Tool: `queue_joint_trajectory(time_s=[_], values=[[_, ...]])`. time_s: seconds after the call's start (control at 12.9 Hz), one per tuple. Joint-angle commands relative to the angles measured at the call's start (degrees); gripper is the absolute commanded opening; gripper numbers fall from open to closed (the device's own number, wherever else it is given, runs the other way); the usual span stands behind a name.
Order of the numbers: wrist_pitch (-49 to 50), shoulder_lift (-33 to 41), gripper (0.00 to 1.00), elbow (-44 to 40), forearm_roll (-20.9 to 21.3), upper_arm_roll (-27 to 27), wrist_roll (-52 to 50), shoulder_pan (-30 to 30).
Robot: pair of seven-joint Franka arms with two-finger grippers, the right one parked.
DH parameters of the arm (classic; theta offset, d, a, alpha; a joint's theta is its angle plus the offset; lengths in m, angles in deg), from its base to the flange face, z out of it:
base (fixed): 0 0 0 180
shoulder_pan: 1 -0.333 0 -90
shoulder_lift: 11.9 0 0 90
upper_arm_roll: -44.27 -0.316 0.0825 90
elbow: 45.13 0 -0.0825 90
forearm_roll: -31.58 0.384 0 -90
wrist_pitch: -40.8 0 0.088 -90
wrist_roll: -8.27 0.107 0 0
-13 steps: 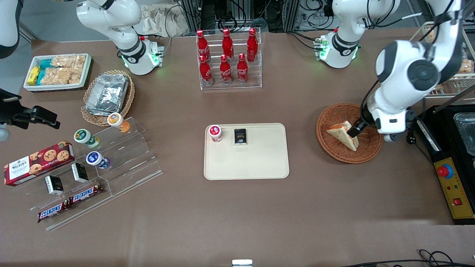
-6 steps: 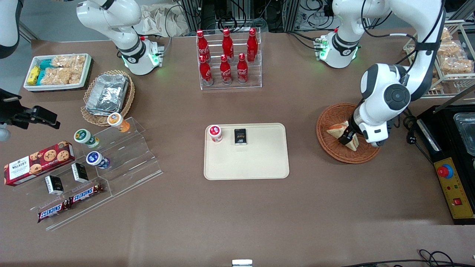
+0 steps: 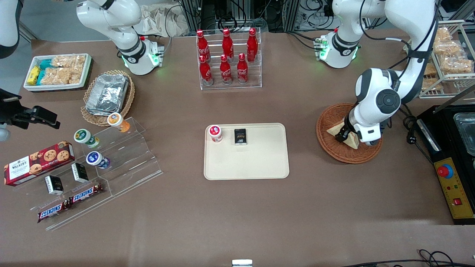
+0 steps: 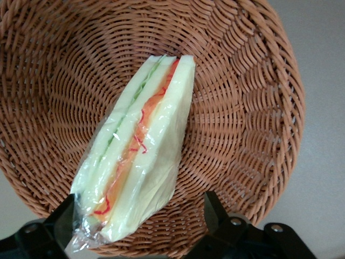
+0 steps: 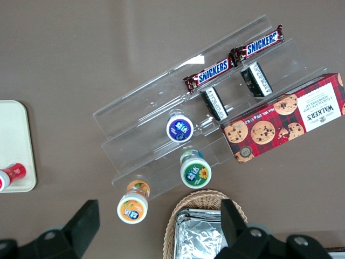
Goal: Place sandwich from basket to tray
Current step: 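Lower the open left gripper around the sandwich's upright edge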
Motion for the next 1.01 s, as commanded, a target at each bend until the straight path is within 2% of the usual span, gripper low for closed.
queue_joint_trajectory(time_s=[0.0, 0.08, 0.16, 0.23, 0.31, 0.62, 0.78, 0.93], values=[[-3.54, -0.62, 0.8, 1.29, 1.74, 0.3, -2.61, -0.17], [-3.54, -0.62, 0.69, 0.94, 1.83, 0.3, -2.61, -0.26], [-3.46, -0.44, 0.72, 0.67, 1.83, 0.21, -2.52, -0.26], [-3.02, -0.01, 0.97, 0.5, 1.92, 0.12, -2.35, -0.26], [-2.58, 0.43, 1.0, 0.15, 2.09, 0.04, -2.35, -0.26], [6.97, 2.1, 1.0, -5.03, 2.18, 0.03, -1.65, -0.26], [14.09, 2.46, 1.0, -9.07, 3.58, 0.03, -1.56, -0.26], [16.4, 2.72, 1.0, -9.7, 4.29, 0.03, -1.38, -0.26]])
